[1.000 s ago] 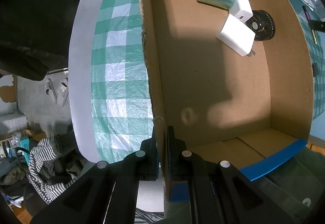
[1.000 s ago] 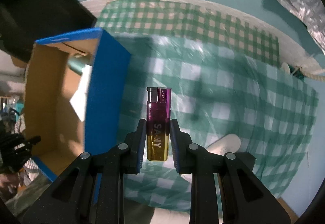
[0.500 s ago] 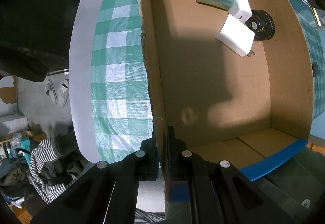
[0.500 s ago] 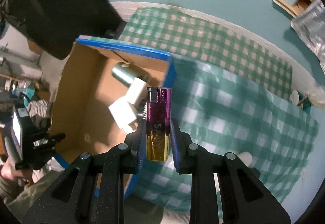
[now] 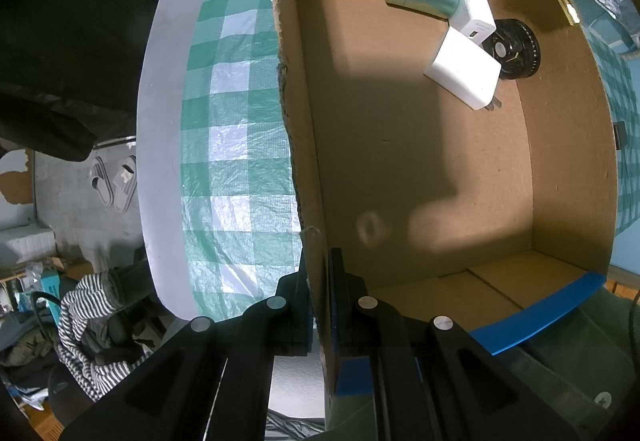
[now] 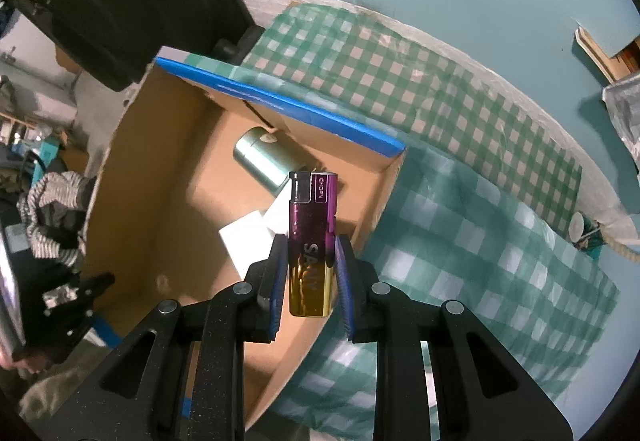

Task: Organize rigid objects
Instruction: 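Carry the SANY lighter into the box with the right gripper, then release the lighter beside the disc and lift the right gripper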

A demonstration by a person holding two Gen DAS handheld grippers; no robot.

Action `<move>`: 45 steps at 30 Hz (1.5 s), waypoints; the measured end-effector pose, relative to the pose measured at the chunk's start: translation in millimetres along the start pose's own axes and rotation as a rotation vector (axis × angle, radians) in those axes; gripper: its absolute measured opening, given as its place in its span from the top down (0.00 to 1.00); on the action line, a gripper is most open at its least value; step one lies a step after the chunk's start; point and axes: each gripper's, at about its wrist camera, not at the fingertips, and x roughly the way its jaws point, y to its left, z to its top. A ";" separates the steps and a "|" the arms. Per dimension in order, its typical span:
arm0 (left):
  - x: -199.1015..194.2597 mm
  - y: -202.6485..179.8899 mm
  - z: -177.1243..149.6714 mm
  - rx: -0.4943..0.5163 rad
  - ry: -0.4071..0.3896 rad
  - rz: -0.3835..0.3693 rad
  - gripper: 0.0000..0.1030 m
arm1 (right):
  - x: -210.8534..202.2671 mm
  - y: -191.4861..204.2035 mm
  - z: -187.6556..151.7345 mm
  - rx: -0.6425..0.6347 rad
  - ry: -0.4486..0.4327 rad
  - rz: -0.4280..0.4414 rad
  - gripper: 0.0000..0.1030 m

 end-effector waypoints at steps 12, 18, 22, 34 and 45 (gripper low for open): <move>-0.3 1.2 -1.2 -0.001 0.005 0.001 0.94 | 19.0 -8.5 11.8 0.029 -0.009 -0.021 0.78; -0.6 1.3 -1.5 0.001 0.004 0.001 0.94 | 13.7 -7.6 12.5 0.034 -0.011 -0.020 0.78; -0.3 1.0 -1.7 0.008 0.007 0.001 0.94 | 3.1 -7.8 10.5 0.048 -0.030 0.001 0.71; -2.8 -2.8 0.2 0.031 0.010 0.002 0.94 | -25.2 -22.5 -8.8 0.117 -0.061 0.011 0.62; -5.4 -5.8 1.3 0.043 0.002 0.004 0.94 | -38.7 -60.1 -42.9 0.230 -0.062 -0.004 0.56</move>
